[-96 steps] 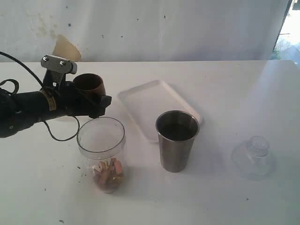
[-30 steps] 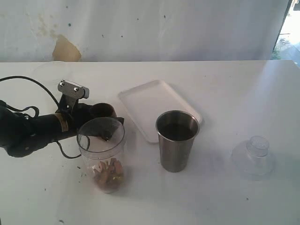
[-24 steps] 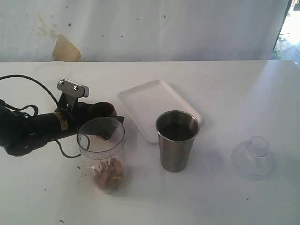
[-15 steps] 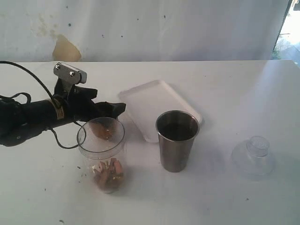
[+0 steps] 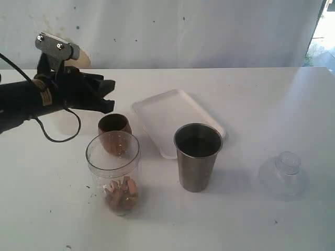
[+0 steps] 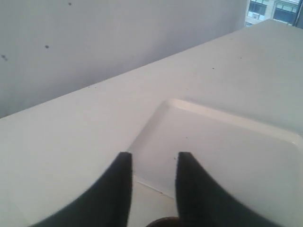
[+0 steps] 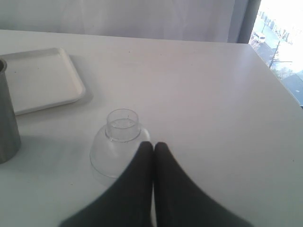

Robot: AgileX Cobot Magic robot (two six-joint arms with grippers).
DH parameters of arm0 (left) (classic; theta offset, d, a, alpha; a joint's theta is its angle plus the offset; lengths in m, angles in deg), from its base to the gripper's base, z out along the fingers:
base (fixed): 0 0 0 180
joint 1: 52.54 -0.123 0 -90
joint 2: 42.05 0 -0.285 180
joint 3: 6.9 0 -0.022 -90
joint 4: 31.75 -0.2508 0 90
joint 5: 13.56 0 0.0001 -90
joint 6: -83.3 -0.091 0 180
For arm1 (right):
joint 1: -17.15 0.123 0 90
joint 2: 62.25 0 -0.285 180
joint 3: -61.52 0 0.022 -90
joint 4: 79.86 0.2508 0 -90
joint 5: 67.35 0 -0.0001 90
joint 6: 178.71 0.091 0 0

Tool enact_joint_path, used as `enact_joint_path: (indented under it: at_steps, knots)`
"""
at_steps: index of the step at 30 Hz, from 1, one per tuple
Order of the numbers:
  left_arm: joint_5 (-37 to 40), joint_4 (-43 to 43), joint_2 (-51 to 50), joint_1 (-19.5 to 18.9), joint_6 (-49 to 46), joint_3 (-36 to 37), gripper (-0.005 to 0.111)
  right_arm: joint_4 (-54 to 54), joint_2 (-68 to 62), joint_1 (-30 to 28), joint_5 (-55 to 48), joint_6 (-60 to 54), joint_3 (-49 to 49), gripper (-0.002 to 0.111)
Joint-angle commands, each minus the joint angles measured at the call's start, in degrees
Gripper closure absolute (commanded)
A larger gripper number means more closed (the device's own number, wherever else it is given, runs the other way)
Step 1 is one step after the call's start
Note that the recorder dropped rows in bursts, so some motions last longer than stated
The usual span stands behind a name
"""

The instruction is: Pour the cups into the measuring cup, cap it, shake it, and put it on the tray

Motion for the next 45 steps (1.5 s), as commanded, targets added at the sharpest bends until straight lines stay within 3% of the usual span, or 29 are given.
enact_joint_path:
  at_steps: [1, 12, 30, 35, 41, 45]
  knots:
    - [6.55, -0.12, 6.25, 0.23, 1.45, -0.21, 0.106, 0.1, 0.24, 0.03, 0.6, -0.01, 0.41, 0.108]
    - [19.58, -0.25, 21.02, 0.23, 4.68, 0.55, 0.106, 0.1, 0.24, 0.03, 0.6, -0.01, 0.41, 0.108]
    - [18.87, -0.25, 46.67, 0.23, 9.14, 14.69, 0.106, 0.1, 0.24, 0.03, 0.6, -0.01, 0.41, 0.108]
    - [19.01, -0.26, 52.4, 0.23, 15.11, 18.79, 0.106, 0.1, 0.24, 0.03, 0.6, -0.01, 0.41, 0.108]
    - [7.55, -0.99, 56.35, 0.23, 17.49, 26.48, 0.106, 0.1, 0.24, 0.03, 0.6, -0.01, 0.41, 0.108]
    - [-7.29, -11.06, 55.9, 0.23, 20.33, 29.93, 0.106, 0.1, 0.24, 0.03, 0.6, -0.01, 0.41, 0.108]
